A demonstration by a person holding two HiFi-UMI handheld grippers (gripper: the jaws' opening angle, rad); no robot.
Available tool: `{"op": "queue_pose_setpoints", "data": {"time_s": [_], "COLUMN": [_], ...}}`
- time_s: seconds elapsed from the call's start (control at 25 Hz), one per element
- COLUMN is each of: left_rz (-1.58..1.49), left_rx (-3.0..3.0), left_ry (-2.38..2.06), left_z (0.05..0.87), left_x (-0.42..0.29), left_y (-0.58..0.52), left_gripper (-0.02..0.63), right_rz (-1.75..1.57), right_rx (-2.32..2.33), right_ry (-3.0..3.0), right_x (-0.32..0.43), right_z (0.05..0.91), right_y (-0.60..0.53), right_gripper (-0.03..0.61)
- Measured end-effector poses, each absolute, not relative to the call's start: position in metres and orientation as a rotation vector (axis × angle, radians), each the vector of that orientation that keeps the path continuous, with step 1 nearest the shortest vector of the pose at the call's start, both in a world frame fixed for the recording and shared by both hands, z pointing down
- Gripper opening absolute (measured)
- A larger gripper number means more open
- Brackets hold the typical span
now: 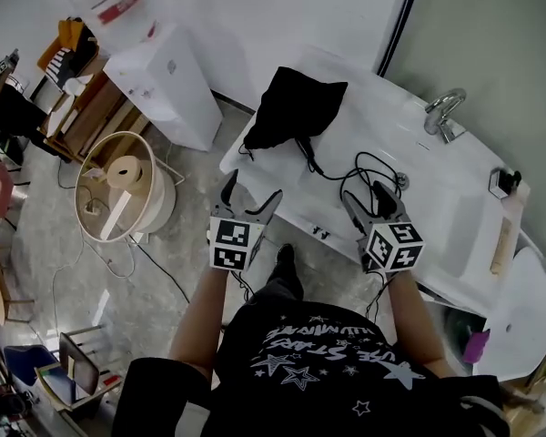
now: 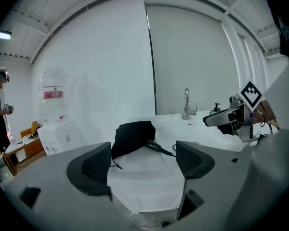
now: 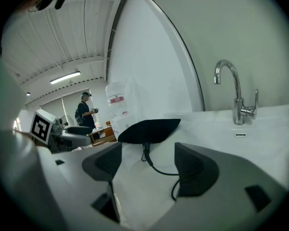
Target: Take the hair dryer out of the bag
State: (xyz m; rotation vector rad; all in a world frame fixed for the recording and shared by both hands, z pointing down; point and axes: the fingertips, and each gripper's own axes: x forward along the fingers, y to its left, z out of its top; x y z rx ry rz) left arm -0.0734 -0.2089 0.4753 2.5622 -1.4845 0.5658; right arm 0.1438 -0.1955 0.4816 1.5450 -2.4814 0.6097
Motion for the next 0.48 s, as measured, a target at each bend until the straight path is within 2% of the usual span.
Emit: {"op": "queue_pose_setpoints", "data": {"time_s": [0.48], "left_rz": [1.048], "left_rx": [2.641], "left_ry": [-1.375], "left_z": [0.548], "left_x": [-0.092], "left_y": [-0.293], "left_gripper": [0.415], "right_rz": [0.680], "right_rx": [1.529], "right_ry": [-2.446], "right_x": [0.113], "right_z": [0.499], "right_y": [-0.269], "right_gripper": [0.324]}}
